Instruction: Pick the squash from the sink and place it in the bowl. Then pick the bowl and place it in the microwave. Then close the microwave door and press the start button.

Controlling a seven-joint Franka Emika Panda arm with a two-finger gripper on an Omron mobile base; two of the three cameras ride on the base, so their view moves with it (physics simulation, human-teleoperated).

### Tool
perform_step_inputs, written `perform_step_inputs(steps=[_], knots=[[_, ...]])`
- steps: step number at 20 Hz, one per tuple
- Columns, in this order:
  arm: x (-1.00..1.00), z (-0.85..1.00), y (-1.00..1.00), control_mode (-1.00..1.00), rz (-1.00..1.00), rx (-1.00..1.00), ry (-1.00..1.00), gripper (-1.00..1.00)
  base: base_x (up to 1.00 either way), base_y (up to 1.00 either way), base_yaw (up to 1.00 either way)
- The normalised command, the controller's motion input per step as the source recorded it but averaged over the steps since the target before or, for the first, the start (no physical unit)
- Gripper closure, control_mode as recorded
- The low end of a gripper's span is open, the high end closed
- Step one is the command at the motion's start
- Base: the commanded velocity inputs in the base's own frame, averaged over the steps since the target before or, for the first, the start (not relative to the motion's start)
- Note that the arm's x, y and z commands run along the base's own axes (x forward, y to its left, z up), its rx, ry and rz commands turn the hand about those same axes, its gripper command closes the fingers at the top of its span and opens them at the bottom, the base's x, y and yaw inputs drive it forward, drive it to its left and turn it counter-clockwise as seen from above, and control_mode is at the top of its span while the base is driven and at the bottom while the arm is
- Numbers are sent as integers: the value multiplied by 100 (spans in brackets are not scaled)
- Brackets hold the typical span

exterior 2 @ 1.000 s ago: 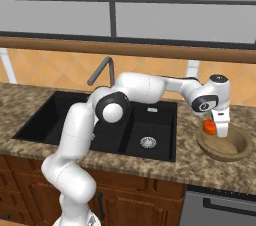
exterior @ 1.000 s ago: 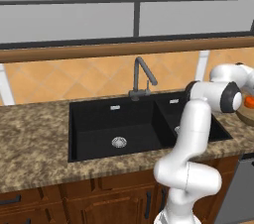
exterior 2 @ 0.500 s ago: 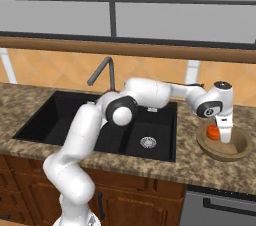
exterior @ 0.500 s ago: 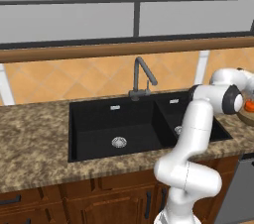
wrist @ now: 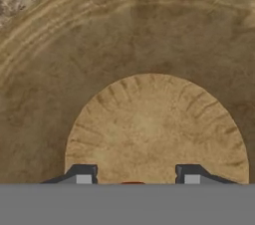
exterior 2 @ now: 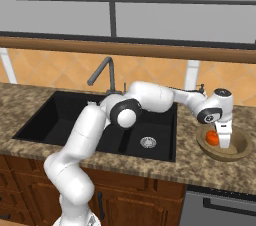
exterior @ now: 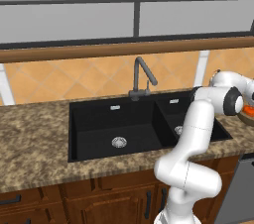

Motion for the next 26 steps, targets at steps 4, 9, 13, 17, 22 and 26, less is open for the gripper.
perform_step_inputs(steps=[4, 9, 13, 17, 22, 26], knots=[[0, -6, 0, -100, 0, 0, 0, -100, 0, 0, 0], [0, 0, 0, -100, 0, 0, 0, -100, 0, 0, 0], [0, 0, 0, -100, 0, 0, 0, -100, 0, 0, 0], [-21, 24, 0, -100, 0, 0, 0, -100, 0, 0, 0], [-43, 44, 10, -100, 0, 0, 0, -100, 0, 0, 0], [-36, 32, 35, -100, 15, 2, 0, -100, 0, 0, 0]])
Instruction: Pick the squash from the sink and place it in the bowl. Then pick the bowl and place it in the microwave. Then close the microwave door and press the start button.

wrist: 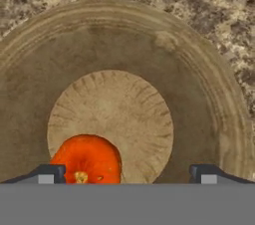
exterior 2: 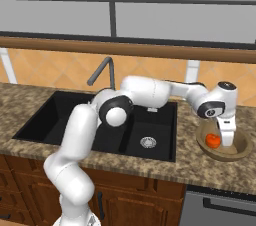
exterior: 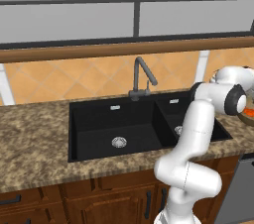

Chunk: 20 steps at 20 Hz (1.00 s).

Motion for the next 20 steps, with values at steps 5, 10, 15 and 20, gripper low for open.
perform_step_inputs(steps=[5, 10, 15, 20], knots=[[-24, 16, 43, -100, 33, 1, 0, -100, 0, 0, 0], [-9, 9, 50, -100, 39, 0, 0, -100, 0, 0, 0], [0, 25, 37, -100, 35, 0, 0, -100, 0, 0, 0], [4, 24, 27, -100, 21, 0, 4, -100, 0, 0, 0]])
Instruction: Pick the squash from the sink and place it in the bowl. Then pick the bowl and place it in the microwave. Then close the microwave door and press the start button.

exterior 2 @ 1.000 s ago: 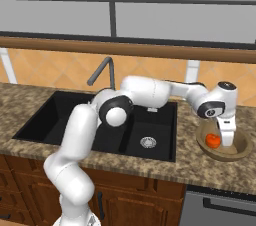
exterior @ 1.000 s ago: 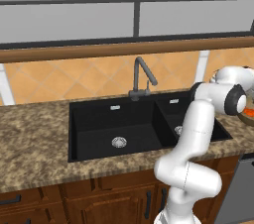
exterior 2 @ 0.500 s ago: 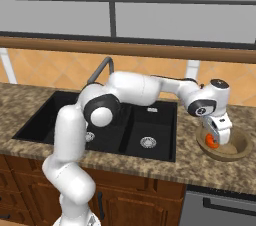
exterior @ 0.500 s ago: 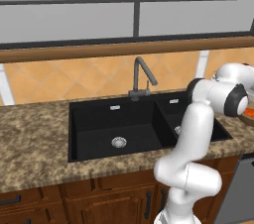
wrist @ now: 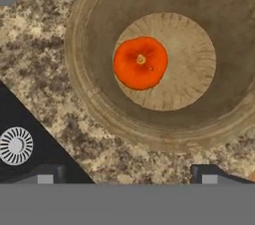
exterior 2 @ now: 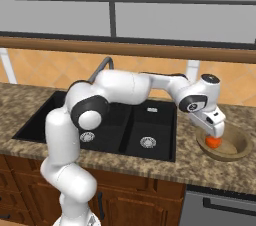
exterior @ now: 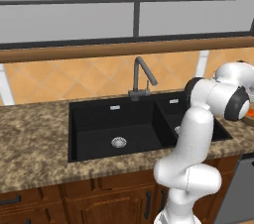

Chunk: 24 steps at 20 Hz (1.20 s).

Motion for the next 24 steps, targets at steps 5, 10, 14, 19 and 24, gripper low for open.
perform_step_inputs(steps=[5, 10, 14, 19, 24], knots=[[35, 0, 6, -100, 9, -1, 12, -100, 0, 0, 0], [53, 0, 0, -100, 4, 0, 7, -100, 0, 0, 0], [52, -2, -2, -100, 1, 0, 5, -100, 0, 0, 0], [25, -24, -20, -100, 0, 0, 7, -100, 0, 0, 0], [18, -34, -35, -100, 1, 0, 4, -100, 0, 0, 0]])
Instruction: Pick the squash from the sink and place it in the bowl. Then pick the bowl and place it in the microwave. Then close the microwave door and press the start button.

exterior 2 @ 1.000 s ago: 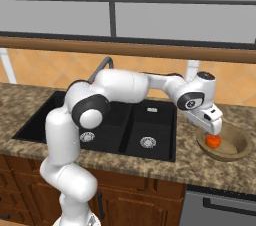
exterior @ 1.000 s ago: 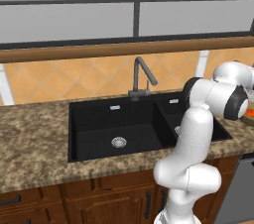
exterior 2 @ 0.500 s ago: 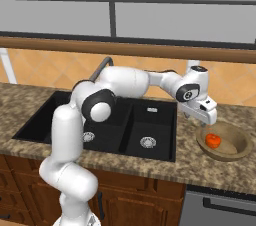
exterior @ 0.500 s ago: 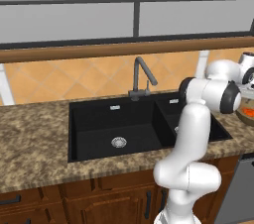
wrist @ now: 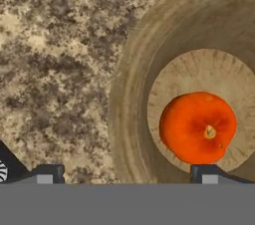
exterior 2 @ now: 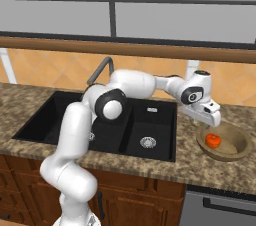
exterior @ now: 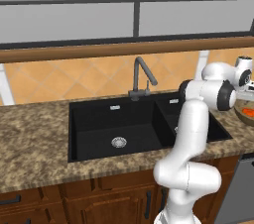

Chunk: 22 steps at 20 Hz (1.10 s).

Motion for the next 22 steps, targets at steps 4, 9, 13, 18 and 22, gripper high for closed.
perform_step_inputs(steps=[4, 9, 13, 18, 22], knots=[[16, -30, -23, -100, 2, 0, 0, -100, 0, 0, 0], [1, -29, -2, -100, 1, 0, 0, -100, 0, 0, 0], [0, -28, 0, -100, 0, 0, 0, 100, 0, 0, 0], [0, -22, 0, -100, 0, 0, 1, 100, 0, 0, 0], [0, -13, 0, -100, 0, 0, 3, 100, 0, 0, 0]])
